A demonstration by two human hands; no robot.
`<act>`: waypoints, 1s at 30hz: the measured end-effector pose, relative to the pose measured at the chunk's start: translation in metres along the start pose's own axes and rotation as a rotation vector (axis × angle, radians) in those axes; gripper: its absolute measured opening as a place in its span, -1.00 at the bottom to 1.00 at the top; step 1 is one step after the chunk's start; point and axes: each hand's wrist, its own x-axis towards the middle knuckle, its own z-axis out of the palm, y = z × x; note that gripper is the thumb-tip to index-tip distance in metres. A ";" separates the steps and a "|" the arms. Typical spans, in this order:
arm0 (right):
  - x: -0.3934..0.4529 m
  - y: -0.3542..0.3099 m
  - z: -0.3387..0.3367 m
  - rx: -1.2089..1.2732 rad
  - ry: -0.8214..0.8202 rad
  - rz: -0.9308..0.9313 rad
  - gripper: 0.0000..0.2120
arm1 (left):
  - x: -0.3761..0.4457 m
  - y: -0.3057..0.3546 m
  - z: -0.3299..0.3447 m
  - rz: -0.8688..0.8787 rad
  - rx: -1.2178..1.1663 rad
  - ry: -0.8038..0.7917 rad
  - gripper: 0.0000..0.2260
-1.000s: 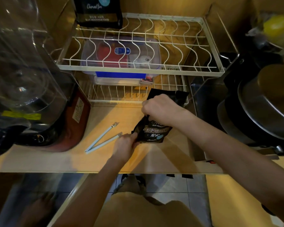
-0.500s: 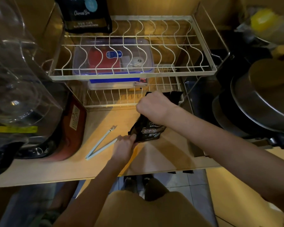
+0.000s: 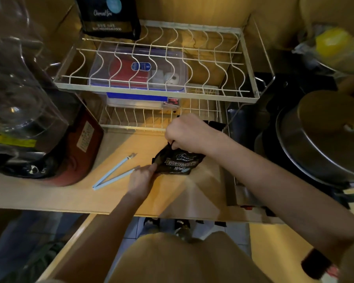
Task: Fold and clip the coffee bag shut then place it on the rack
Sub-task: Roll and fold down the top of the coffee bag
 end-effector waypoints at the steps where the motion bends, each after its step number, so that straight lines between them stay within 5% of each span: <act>1: -0.001 0.001 0.002 0.007 0.014 -0.011 -0.93 | 0.000 0.002 0.002 -0.011 -0.008 0.011 -0.86; 11: -0.004 0.004 0.015 0.061 0.077 0.031 -0.94 | -0.003 0.014 0.007 -0.153 -0.134 -0.096 -0.72; 16: -0.008 0.013 0.019 0.129 0.101 0.044 -0.89 | 0.000 0.017 -0.002 -0.129 -0.256 0.076 -0.38; 20: -0.013 0.016 0.020 0.223 0.118 0.099 -0.86 | 0.017 0.016 -0.003 -0.052 -0.302 0.010 0.03; 26: -0.024 0.017 0.010 0.301 0.009 0.245 -0.84 | 0.033 0.013 -0.012 -0.052 -0.443 -0.051 -0.21; 30: -0.021 0.010 -0.006 0.265 0.152 0.205 -0.80 | 0.036 0.017 -0.009 0.027 -0.354 -0.060 -0.21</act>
